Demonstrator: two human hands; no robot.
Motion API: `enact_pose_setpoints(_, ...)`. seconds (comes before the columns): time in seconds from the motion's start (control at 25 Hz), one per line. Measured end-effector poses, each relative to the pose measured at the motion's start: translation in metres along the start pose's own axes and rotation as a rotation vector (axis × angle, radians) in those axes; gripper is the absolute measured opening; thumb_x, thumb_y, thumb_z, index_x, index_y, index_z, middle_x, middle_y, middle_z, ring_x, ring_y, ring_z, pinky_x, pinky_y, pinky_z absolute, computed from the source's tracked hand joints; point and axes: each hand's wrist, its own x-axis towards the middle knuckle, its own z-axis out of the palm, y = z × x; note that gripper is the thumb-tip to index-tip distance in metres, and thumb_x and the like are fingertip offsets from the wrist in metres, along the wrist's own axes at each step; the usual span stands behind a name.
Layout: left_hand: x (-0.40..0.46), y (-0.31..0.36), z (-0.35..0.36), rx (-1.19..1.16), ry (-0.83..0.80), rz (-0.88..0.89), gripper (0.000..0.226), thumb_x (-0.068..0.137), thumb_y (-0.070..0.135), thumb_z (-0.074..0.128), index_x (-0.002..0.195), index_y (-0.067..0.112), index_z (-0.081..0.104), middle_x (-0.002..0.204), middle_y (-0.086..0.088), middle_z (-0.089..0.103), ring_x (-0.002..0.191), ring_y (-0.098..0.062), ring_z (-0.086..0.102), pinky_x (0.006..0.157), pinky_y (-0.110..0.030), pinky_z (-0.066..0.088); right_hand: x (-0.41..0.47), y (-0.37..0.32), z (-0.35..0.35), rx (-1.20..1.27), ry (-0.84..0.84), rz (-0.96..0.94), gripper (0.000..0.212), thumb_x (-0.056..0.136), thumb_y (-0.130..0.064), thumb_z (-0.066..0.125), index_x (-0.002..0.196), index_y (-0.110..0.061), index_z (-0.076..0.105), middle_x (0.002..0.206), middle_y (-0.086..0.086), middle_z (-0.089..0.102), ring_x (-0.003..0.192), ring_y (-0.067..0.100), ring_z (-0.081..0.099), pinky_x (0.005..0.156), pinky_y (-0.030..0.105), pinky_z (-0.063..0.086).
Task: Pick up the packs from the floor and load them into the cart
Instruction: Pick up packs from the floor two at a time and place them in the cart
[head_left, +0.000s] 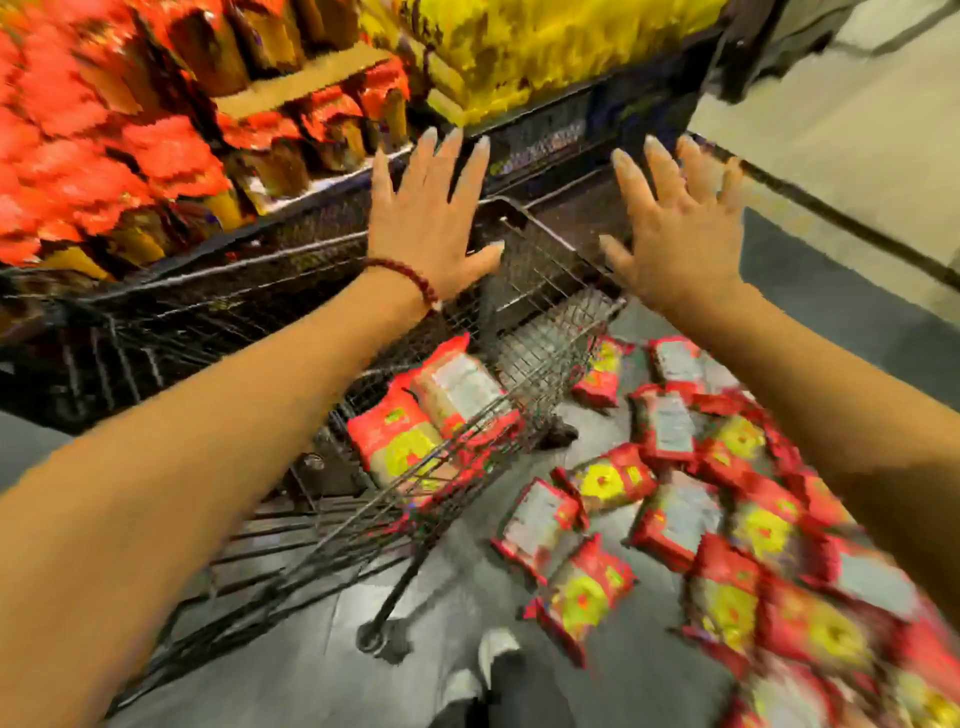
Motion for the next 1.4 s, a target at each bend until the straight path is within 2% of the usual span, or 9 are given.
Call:
enact_pose_setpoints(0.36,-0.021,0.218,0.109,-0.232,-0.109,0.244,0.083,0.089,0.05,0.052,0.156,0.016,0.014,0.161,-0.007,0.023,0.149,-0.024,0.021,0.115,-0.059,0.016,-0.214,0.175,0.091,-0.001,-0.24,0.422,0.074,0.084,-0.039,0.055,0.15,-0.01,0.036,0.15,0.02,0.042,0.136,0.042,0.039,0.107,0.059,0.031)
enact_pose_setpoints(0.6,-0.081,0.264,0.306,-0.18,-0.28,0.344,0.078,0.088,0.046,0.056,0.151,0.01,0.028,0.152,-0.014,0.037,0.141,-0.031,0.034,0.112,-0.058,0.024,-0.341,0.187,0.265,-0.004,-0.407,0.446,0.07,0.078,-0.034,0.057,0.14,-0.004,0.049,0.132,0.026,0.057,0.118,0.045,0.055,0.094,0.058,0.045)
enact_pose_setpoints(0.76,-0.134,0.269,0.485,-0.078,-0.473,0.469,0.082,0.089,0.051,0.055,0.154,0.011,0.023,0.157,-0.015,0.03,0.144,-0.031,0.03,0.112,-0.058,0.022,-0.415,0.148,0.419,0.08,-0.599,0.583,0.074,0.078,-0.031,0.071,0.143,-0.006,0.047,0.132,0.032,0.054,0.115,0.047,0.055,0.092,0.053,0.044)
enact_pose_setpoints(0.92,-0.178,0.255,0.662,-0.136,-0.696,0.186,0.095,0.086,0.065,0.052,0.156,0.013,0.014,0.16,-0.013,0.022,0.147,-0.028,0.025,0.114,-0.052,0.027,-0.494,0.103,0.551,0.207,-0.88,0.899,0.094,0.08,-0.056,0.068,0.149,-0.002,0.035,0.127,0.029,0.053,0.114,0.044,0.053,0.087,0.046,0.047)
enact_pose_setpoints(1.0,-0.206,0.246,0.744,-0.302,-0.829,-0.076,0.104,0.076,0.075,0.056,0.151,0.009,0.028,0.152,-0.017,0.038,0.14,-0.032,0.038,0.113,-0.048,0.034,-0.538,0.081,0.618,0.363,-0.975,1.16,0.092,0.075,-0.062,0.07,0.137,0.001,0.042,0.126,0.025,0.056,0.118,0.04,0.053,0.091,0.045,0.047)
enact_pose_setpoints(1.12,-0.246,0.232,0.83,-0.57,-0.95,-0.487,0.089,0.063,0.073,0.071,0.128,0.013,0.061,0.124,-0.01,0.067,0.116,-0.027,0.063,0.102,-0.042,0.049,-0.582,0.048,0.691,0.881,-0.776,1.624,0.06,0.072,-0.03,0.086,0.111,-0.004,0.048,0.114,0.016,0.064,0.094,0.025,0.063,0.077,0.026,0.049)
enact_pose_setpoints(1.2,-0.258,0.221,0.861,-0.664,-0.99,-0.667,0.095,0.046,0.073,0.081,0.122,0.017,0.067,0.116,-0.005,0.071,0.106,-0.022,0.068,0.1,-0.039,0.051,-0.598,0.027,0.72,1.045,-0.586,1.735,0.064,0.067,-0.022,0.09,0.115,-0.005,0.05,0.106,0.007,0.065,0.082,0.018,0.065,0.066,0.016,0.05)
enact_pose_setpoints(1.28,-0.261,0.216,0.865,-0.725,-1.036,-0.724,0.094,0.036,0.071,0.084,0.114,0.021,0.069,0.111,-0.001,0.072,0.096,-0.019,0.07,0.096,-0.035,0.052,-0.602,0.013,0.735,1.153,-0.438,1.789,0.086,0.044,-0.049,0.094,0.112,-0.01,0.059,0.102,0.005,0.073,0.087,0.021,0.072,0.078,0.033,0.06)
enact_pose_setpoints(1.4,-0.268,0.223,0.838,-0.846,-1.054,-0.746,0.039,0.062,0.039,0.089,0.093,0.023,0.071,0.099,0.0,0.072,0.077,-0.008,0.07,0.084,-0.026,0.055,-0.605,0.018,0.734,1.248,-0.388,1.787,0.089,0.034,-0.06,0.091,0.106,-0.012,0.07,0.095,0.007,0.078,0.085,0.028,0.075,0.081,0.05,0.06)
